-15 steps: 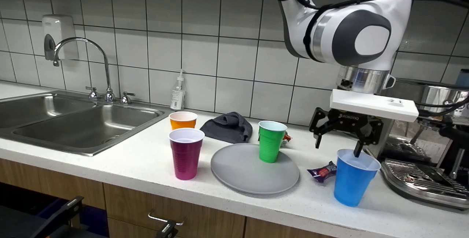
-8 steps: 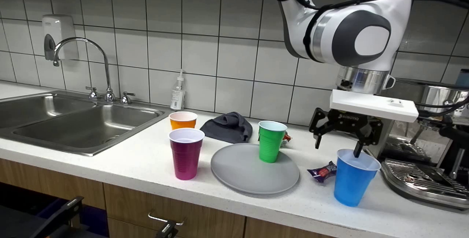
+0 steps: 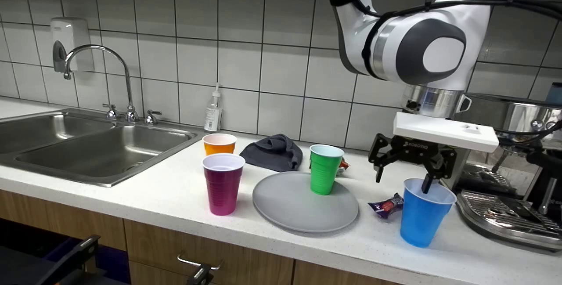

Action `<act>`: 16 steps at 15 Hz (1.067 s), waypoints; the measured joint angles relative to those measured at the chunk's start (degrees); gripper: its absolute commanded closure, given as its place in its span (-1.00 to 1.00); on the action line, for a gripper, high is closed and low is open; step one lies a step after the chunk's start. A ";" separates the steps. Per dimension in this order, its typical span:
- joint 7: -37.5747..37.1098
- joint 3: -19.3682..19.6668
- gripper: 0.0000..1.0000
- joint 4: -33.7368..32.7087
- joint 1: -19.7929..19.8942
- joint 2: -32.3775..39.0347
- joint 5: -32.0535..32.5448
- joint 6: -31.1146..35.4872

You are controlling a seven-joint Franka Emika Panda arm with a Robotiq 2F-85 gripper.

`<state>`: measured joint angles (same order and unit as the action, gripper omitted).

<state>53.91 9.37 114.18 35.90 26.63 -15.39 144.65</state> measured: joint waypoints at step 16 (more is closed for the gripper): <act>3.24 -0.49 0.99 -0.15 0.22 0.48 0.07 2.29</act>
<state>57.15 8.89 114.03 36.12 27.11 -15.32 146.94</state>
